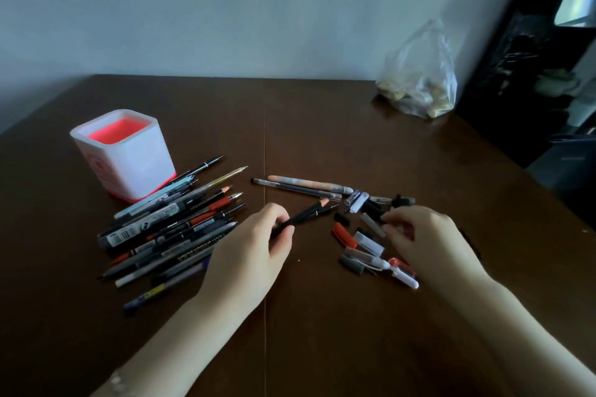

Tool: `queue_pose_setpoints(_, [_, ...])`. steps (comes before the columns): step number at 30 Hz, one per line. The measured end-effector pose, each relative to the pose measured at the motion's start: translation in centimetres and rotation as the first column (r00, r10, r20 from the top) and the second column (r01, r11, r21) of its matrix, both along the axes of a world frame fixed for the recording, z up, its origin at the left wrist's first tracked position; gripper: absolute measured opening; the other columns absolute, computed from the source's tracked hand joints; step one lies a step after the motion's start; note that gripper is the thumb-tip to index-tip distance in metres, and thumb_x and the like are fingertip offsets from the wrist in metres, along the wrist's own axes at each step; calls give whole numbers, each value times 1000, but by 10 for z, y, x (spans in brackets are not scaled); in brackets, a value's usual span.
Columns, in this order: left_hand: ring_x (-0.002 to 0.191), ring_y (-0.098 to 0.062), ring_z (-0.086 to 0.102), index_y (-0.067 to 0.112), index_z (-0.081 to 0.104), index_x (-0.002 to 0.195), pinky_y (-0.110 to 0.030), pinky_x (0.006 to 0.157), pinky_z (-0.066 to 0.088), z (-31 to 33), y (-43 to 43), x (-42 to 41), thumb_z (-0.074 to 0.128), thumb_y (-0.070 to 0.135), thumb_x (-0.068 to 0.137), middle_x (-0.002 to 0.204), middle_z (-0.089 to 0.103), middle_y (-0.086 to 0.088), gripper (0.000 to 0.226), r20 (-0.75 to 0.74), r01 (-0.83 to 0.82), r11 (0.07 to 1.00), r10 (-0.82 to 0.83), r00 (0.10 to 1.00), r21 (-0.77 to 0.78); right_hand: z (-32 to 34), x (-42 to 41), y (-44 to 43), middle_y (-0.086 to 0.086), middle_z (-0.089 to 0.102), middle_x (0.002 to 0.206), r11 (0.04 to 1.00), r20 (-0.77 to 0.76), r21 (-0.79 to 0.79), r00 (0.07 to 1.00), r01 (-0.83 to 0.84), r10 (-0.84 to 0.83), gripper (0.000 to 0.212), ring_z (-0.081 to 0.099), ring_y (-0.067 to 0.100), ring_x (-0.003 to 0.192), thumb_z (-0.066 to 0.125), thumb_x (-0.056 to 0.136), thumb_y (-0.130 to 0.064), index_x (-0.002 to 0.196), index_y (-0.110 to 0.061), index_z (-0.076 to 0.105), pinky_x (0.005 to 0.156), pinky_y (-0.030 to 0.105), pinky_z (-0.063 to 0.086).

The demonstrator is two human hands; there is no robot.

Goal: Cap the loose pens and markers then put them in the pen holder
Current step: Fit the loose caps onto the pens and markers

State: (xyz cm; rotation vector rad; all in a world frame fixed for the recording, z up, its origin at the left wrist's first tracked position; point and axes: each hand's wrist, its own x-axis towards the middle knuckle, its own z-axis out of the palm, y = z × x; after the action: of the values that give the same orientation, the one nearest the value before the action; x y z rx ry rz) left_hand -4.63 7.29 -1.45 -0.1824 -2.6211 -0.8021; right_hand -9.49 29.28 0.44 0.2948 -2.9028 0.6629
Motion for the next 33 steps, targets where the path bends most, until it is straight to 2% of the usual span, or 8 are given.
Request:
queue_pose_setpoints(6, [73,-1,60,20,63,89,-10,72,44,-7,-13,4,64,20,82,75,61,12,7,-3,-11,987,11,1000,162,2,-26,-25,-5,66,92,972,141,236,989,14,-49,15,60,12,72,56,87,-29,98,-24,64,56,27,50])
queue_pose_setpoints(9, [83,-1,59,21,64,89,-8,70,45,-8,-19,2,64,19,82,78,63,11,7,26,-10,973,4,1000,229,10,-30,-33,-9,63,80,994,93,-110,995,-23,33,8,59,4,65,59,85,-26,90,-23,65,55,15,51])
queue_pose_setpoints(12, [81,-1,61,21,65,89,-9,68,47,-7,-21,0,64,19,82,80,64,13,8,21,5,965,-11,1000,262,18,-29,-45,-11,65,67,850,140,-518,970,-98,198,11,52,-1,46,58,86,-18,88,-27,65,40,8,39])
queue_pose_setpoints(18, [85,-2,59,22,65,91,-11,68,49,-6,-23,0,63,21,82,80,64,14,9,9,35,967,-38,999,254,9,-22,-48,-8,59,53,674,203,-734,919,-86,338,17,45,0,46,51,89,-19,87,-23,68,42,10,37])
queue_pose_setpoints(22, [81,-3,60,22,65,88,-14,64,49,-4,-20,2,64,18,82,75,62,16,7,-13,64,965,-63,998,253,12,-19,-45,0,58,59,705,228,-698,894,-126,386,18,48,5,52,50,88,-21,87,-23,68,49,13,42])
queue_pose_setpoints(25, [80,-2,59,22,65,88,-11,63,48,-2,-20,2,63,23,82,75,57,22,6,-30,99,966,-95,995,240,10,-15,-50,9,65,68,714,265,-684,860,-150,435,17,47,20,60,52,86,-22,87,-23,68,57,27,41])
queue_pose_setpoints(29, [87,0,58,21,66,93,-8,68,46,-1,-21,3,53,37,81,81,57,23,24,-39,138,969,-133,990,206,8,-10,-55,-7,65,60,718,330,-685,826,-123,457,15,51,10,57,54,85,-18,86,-24,67,54,21,45])
queue_pose_setpoints(33, [84,-1,59,21,68,93,-11,67,45,-1,-22,5,58,31,82,76,61,21,19,11,130,965,-136,991,229,8,-8,-53,-7,69,70,771,336,-607,818,-190,466,17,57,7,57,54,85,-13,86,-26,66,62,31,51])
